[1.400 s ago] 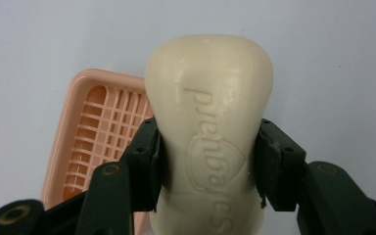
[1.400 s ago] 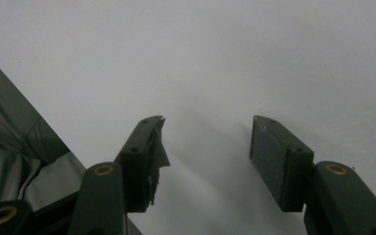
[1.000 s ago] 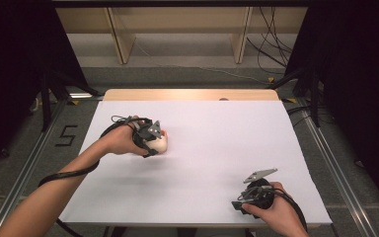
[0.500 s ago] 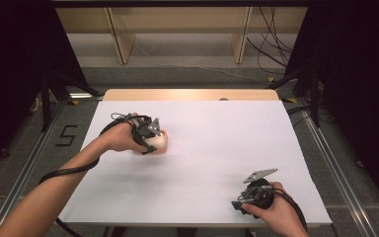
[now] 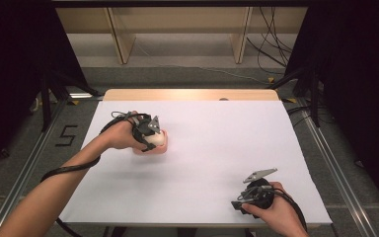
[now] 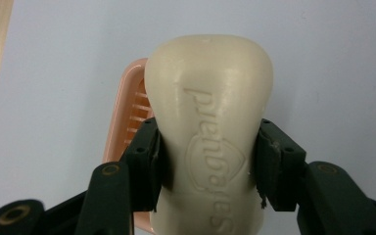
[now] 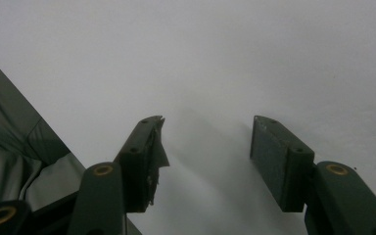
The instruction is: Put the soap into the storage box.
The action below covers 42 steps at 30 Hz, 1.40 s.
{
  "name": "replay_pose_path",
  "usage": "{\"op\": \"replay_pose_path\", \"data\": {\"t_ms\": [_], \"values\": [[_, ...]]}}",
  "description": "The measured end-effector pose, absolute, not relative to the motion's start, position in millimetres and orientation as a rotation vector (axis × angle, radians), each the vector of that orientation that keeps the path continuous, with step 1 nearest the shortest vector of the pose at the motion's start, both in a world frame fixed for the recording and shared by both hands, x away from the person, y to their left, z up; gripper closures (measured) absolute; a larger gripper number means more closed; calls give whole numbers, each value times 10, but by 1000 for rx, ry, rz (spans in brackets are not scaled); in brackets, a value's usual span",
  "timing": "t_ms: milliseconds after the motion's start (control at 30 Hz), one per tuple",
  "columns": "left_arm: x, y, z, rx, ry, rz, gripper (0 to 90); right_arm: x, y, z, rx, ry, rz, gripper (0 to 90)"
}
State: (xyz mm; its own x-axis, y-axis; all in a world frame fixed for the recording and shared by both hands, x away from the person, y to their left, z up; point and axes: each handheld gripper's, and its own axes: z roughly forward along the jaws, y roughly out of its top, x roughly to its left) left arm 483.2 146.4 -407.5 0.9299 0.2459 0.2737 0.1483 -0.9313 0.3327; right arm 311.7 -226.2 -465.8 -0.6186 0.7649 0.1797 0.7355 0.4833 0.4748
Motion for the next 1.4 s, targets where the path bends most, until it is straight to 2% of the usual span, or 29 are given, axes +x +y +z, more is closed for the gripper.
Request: {"op": "replay_pose_path", "data": {"t_ms": [1400], "values": [[5046, 1547, -4246, 2812, 321, 518, 494, 3101, -2250, -4666, 1336, 2668, 822, 459]]}}
